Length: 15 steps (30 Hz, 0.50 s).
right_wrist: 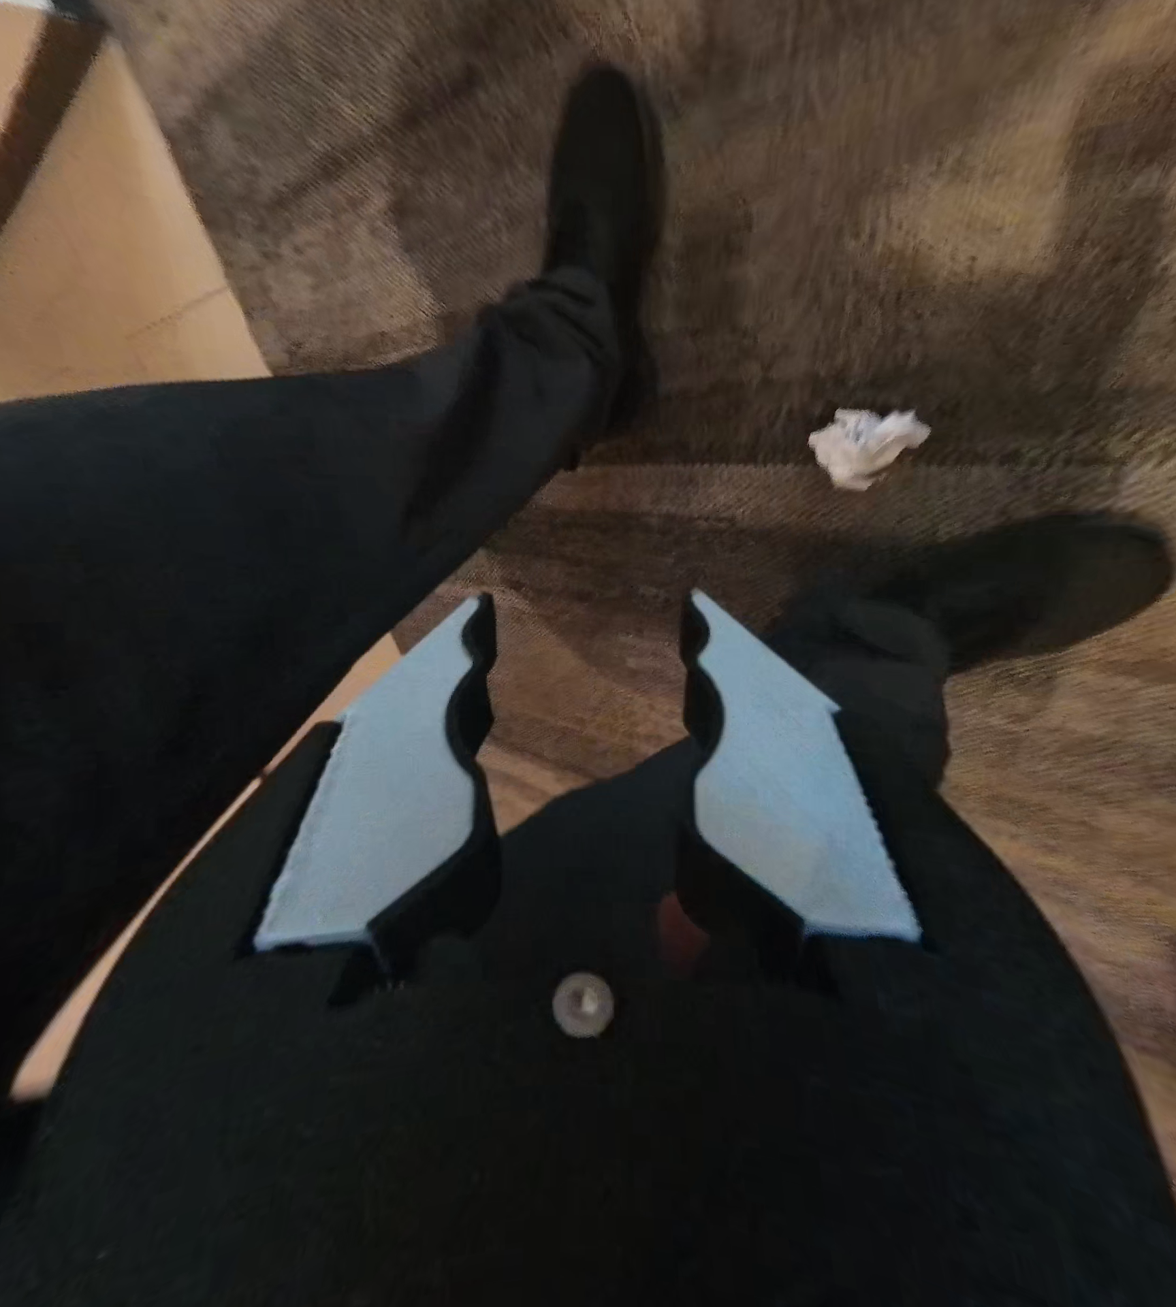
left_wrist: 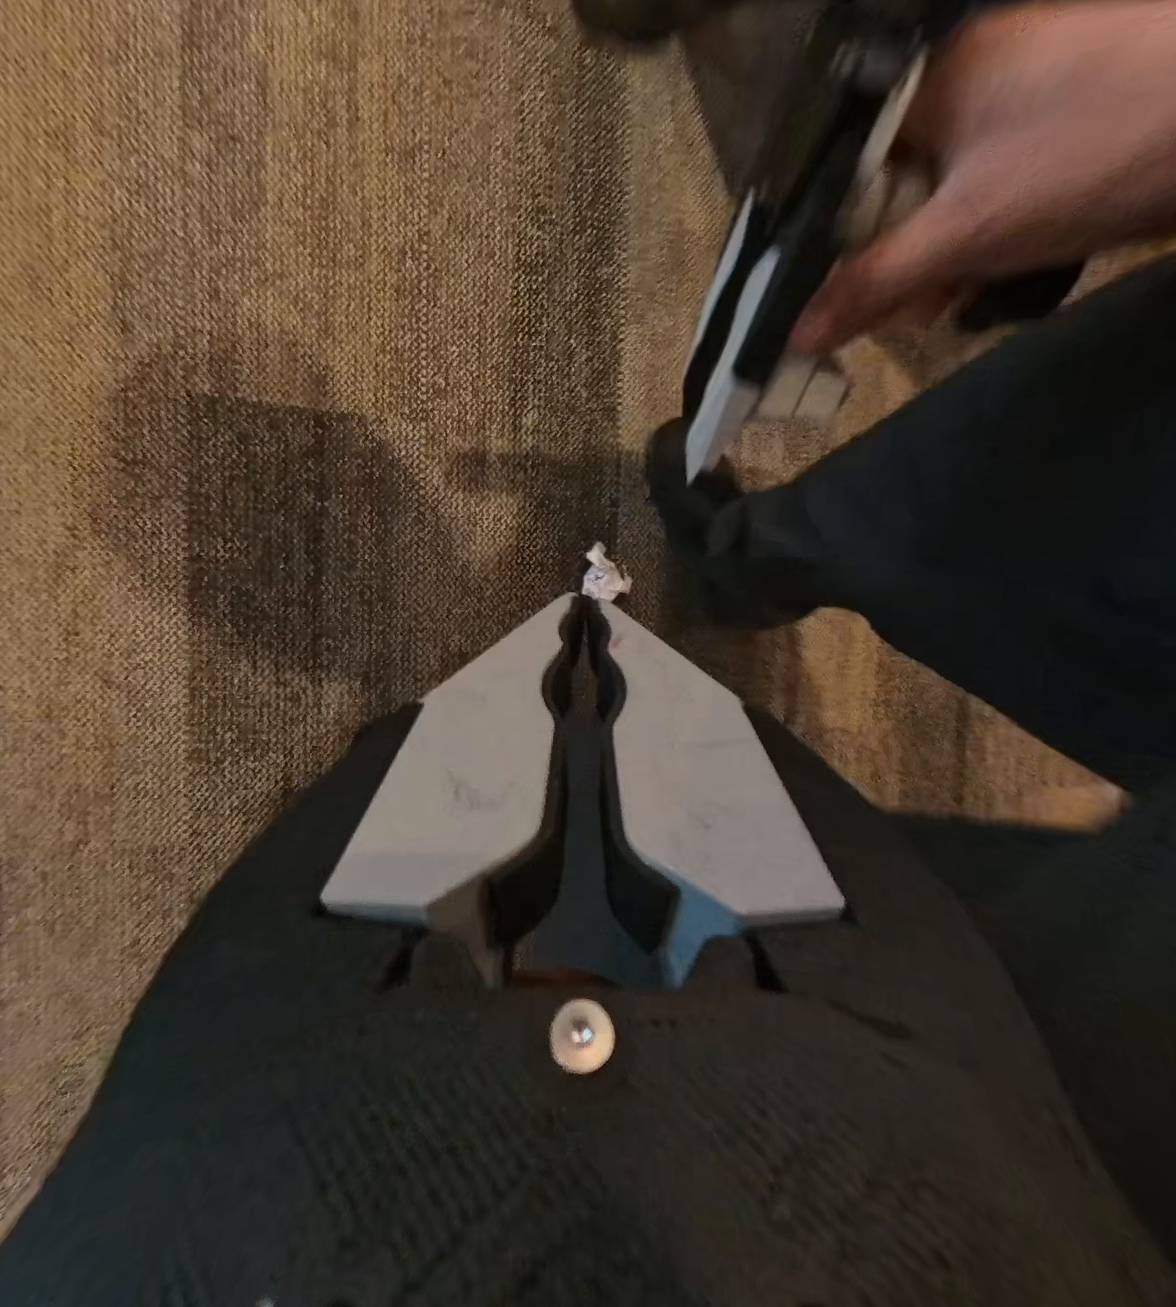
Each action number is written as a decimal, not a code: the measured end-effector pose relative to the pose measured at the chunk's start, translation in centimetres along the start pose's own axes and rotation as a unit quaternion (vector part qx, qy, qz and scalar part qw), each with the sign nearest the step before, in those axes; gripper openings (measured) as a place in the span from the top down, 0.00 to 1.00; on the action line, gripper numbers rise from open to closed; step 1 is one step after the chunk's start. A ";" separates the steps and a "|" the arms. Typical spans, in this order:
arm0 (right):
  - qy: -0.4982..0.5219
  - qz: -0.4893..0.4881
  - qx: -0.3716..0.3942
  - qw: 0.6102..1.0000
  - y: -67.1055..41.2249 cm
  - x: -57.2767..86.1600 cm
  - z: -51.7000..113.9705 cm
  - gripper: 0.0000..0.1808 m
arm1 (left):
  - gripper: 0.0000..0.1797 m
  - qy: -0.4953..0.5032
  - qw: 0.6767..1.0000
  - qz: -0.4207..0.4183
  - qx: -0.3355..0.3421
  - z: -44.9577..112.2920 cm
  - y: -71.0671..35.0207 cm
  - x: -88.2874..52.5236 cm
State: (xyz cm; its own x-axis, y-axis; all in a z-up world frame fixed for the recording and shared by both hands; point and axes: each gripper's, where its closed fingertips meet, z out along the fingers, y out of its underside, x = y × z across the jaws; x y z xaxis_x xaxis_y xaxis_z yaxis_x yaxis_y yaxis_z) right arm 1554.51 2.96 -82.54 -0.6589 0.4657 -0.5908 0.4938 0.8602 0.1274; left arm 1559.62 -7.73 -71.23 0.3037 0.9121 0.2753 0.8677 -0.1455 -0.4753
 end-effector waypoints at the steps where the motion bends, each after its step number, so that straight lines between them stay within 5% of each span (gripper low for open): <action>1: -0.003 0.029 -0.021 0.999 0.4 1.5 3.6 0.72 | 1.00 -0.005 1.000 -0.001 0.000 1.9 0.9 -0.5; 5: 0.015 0.112 -0.089 0.990 2.6 8.2 14.9 0.78 | 1.00 -0.026 0.999 0.038 -0.023 8.5 2.2 -3.7; 15: 0.092 0.274 -0.064 0.955 0.8 22.3 30.9 0.71 | 1.00 -0.006 0.999 -0.026 -0.026 12.9 2.4 -9.9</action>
State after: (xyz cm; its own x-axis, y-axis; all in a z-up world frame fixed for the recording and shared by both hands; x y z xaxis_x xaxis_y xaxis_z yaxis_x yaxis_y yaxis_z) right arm 1557.73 7.61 -120.26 -0.4151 0.8722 -0.2586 0.7283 0.4890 0.4801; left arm 1553.63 -12.15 -85.90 0.2527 0.9238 0.2876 0.9018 -0.1172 -0.4159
